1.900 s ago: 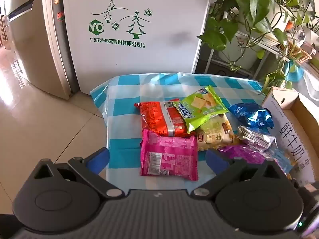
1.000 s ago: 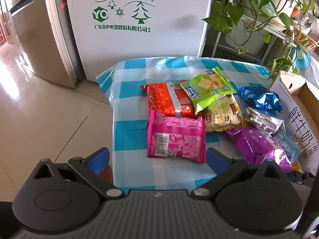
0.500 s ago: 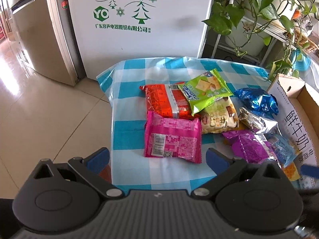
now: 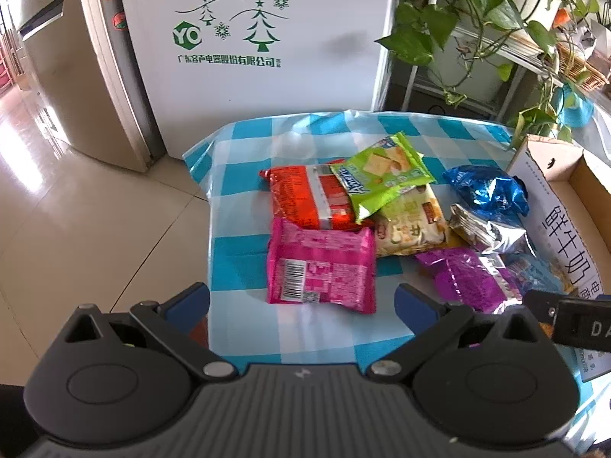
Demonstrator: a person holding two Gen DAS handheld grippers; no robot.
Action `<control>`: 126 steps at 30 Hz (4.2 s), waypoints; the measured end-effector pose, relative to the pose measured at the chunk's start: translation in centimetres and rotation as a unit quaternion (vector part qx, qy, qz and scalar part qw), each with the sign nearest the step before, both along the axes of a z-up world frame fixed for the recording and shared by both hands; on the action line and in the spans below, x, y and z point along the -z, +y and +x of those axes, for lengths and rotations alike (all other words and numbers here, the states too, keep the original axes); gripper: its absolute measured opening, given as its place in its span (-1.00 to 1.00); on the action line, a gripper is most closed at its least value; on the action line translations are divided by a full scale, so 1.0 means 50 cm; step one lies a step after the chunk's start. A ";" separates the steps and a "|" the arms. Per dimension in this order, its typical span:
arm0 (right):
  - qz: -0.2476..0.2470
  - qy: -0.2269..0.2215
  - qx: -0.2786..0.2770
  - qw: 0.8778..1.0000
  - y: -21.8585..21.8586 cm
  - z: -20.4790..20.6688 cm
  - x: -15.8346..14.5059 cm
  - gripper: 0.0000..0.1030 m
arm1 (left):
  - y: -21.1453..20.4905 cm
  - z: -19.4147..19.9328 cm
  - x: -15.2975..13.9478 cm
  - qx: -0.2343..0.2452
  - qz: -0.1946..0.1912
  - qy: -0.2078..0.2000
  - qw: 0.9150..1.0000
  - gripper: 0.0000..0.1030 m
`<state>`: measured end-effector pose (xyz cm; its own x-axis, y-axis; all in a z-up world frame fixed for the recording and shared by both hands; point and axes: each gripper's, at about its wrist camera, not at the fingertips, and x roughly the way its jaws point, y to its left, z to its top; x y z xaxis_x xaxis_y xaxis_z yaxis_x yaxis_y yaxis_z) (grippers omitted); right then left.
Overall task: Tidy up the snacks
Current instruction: 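Move right gripper toward the purple bag while left gripper moves toward the pink bag, then lower left gripper onto the pink bag and close while right gripper nears the purple bag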
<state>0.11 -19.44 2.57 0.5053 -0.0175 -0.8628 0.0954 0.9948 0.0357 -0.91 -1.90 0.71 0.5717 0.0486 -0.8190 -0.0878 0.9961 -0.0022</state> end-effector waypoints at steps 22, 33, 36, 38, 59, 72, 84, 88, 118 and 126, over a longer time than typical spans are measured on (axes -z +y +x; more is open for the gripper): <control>-0.046 -0.005 0.012 0.999 0.013 0.015 0.003 1.00 | -0.046 0.017 0.013 -0.007 0.028 0.004 1.000 0.97; -0.056 -0.016 0.006 0.998 0.020 0.016 0.000 1.00 | -0.043 0.019 0.013 -0.009 0.028 0.003 1.000 0.97; -0.056 -0.016 0.006 0.998 0.021 0.017 0.001 1.00 | -0.043 0.018 0.013 -0.010 0.028 0.003 1.000 0.97; -0.057 -0.017 0.006 0.998 0.021 0.017 0.000 1.00 | -0.043 0.019 0.013 -0.009 0.028 0.003 1.000 0.97; -0.058 -0.022 0.003 0.998 0.024 0.015 -0.001 1.00 | -0.043 0.017 0.012 -0.010 0.028 -0.002 1.000 0.95; -0.044 -0.040 0.002 0.998 0.014 0.008 -0.004 1.00 | -0.048 0.020 -0.001 0.011 0.031 -0.007 0.999 0.95; 0.047 -0.031 0.023 0.998 -0.033 0.017 -0.016 1.00 | -0.013 0.059 -0.071 0.058 -0.022 -0.027 0.998 0.97; 0.085 -0.039 0.031 0.995 -0.057 0.015 -0.027 1.00 | 0.009 0.088 -0.089 0.076 -0.024 -0.033 0.996 0.97; 0.123 0.011 -0.038 0.992 -0.019 0.022 0.034 0.90 | 0.062 0.159 0.084 0.057 -0.086 0.101 0.990 0.97; 0.112 0.028 -0.044 0.992 -0.003 0.035 0.060 0.89 | 0.040 0.165 0.108 0.077 -0.076 0.101 0.989 0.97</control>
<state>1.84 -19.57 -0.44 0.4481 0.2206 -0.8664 0.0168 0.9668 0.2549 7.37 0.10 -4.69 0.3873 -0.1584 -0.9082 0.0519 0.9873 -0.1501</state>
